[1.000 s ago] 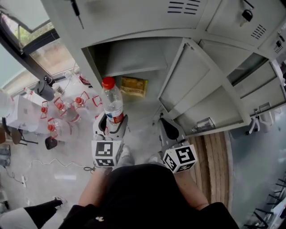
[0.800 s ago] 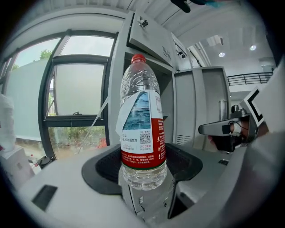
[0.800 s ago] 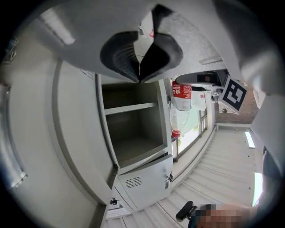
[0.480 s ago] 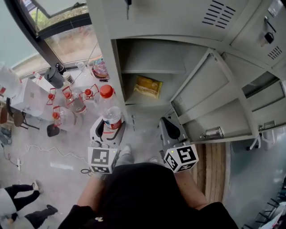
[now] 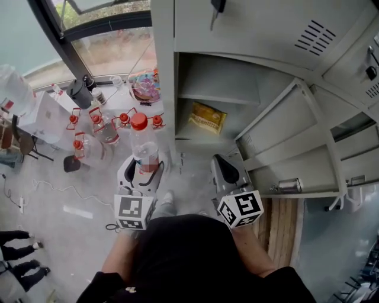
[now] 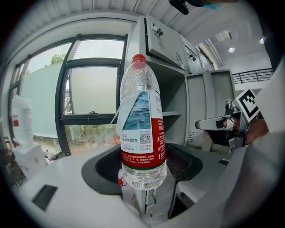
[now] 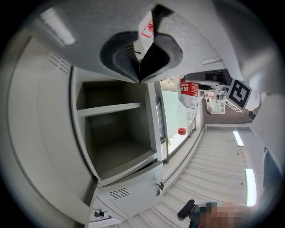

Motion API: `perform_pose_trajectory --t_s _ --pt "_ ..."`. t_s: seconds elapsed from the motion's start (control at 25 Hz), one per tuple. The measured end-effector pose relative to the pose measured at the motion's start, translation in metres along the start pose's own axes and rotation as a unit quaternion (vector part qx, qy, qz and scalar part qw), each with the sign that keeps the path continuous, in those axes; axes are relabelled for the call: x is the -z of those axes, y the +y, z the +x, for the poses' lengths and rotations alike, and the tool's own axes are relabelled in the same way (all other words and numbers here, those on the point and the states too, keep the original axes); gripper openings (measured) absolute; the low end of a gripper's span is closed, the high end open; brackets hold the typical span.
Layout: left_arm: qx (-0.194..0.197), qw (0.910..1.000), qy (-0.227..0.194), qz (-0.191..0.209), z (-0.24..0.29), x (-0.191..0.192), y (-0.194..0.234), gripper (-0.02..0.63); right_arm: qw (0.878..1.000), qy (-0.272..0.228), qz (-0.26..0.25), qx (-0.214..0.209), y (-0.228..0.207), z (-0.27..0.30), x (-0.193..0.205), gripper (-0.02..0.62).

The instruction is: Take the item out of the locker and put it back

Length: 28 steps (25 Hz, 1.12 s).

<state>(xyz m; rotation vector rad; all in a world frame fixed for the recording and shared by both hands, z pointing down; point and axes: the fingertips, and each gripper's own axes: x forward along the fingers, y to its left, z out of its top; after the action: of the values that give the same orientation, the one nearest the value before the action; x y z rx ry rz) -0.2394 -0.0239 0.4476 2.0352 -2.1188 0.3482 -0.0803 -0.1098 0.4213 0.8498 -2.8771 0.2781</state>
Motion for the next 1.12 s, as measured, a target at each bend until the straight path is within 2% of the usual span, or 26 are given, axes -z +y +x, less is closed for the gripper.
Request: perform_pose_trajectory --t_s 0.32,0.6,1.12 --pt "-0.009 0.9999 0.003 -0.009 -0.003 0.003 0.008 0.311 1.000 0.005 -0.001 -0.018 0.009 0.013 0.002 0.000" --pt "-0.002 0.9999 0.008 -0.009 0.004 0.004 0.006 0.311 1.000 0.005 0.000 -0.015 0.006 0.012 0.003 0.000" --pt "0.061 0.9981 0.008 -0.002 0.036 -0.005 -0.033 0.311 0.999 0.002 0.009 0.031 -0.018 -0.013 0.005 0.000"
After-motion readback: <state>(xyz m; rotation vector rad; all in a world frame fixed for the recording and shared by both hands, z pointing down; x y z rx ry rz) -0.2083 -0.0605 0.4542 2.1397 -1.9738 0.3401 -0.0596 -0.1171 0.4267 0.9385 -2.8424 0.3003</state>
